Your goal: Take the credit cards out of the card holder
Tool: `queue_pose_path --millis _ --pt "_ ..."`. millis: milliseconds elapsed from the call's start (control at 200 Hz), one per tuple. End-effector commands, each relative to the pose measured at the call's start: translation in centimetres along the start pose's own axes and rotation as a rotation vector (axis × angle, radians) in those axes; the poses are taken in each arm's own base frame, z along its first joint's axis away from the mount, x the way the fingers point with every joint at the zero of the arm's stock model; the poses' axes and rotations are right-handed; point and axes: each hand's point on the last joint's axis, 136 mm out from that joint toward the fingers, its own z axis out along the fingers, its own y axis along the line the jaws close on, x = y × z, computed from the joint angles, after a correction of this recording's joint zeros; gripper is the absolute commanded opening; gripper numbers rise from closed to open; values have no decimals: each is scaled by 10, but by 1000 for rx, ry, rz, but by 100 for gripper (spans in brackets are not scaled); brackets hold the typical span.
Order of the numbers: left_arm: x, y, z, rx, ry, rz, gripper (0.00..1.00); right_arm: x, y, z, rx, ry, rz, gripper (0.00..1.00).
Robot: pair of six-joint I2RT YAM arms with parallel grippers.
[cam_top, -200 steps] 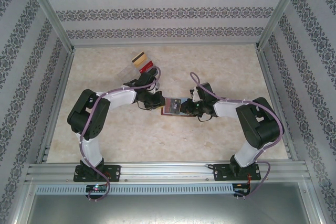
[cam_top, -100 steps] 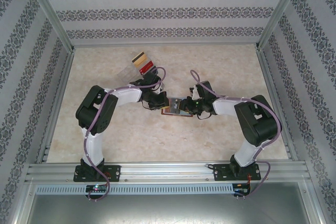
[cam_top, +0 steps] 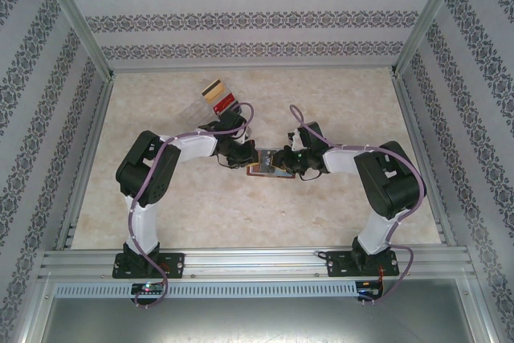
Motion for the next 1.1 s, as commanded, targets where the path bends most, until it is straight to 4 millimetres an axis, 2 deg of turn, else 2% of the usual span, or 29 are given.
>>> queue_pose_path --millis 0,120,235,400,460,585,679,779,894,1094 --pt "25 49 16 -168 72 -54 5 -13 4 -2 -6 -37 -1 9" --pt "20 36 11 -130 58 -44 8 -15 -7 -12 41 -86 17 0" --pt "10 15 -1 -79 21 -25 12 -18 -10 -29 57 -142 10 0" --pt "-4 -13 -24 -26 -40 14 21 -23 -1 -55 24 -202 -33 0" --pt "-10 -24 -37 3 -73 24 28 -24 7 -63 -8 -216 -59 0" --pt "-22 -41 -71 63 -158 33 44 -28 34 -82 -107 -254 -115 0" --pt "-30 -48 -96 98 -233 16 50 -32 62 -94 -216 -280 -153 0" --pt "-31 -65 -116 201 -275 37 58 -38 94 -107 -341 -306 -178 0" --pt "-26 -90 -132 341 -283 67 74 -44 125 -116 -455 -313 -197 0" --pt "-19 -126 -143 560 -234 100 77 -50 164 -124 -596 -298 -207 0"
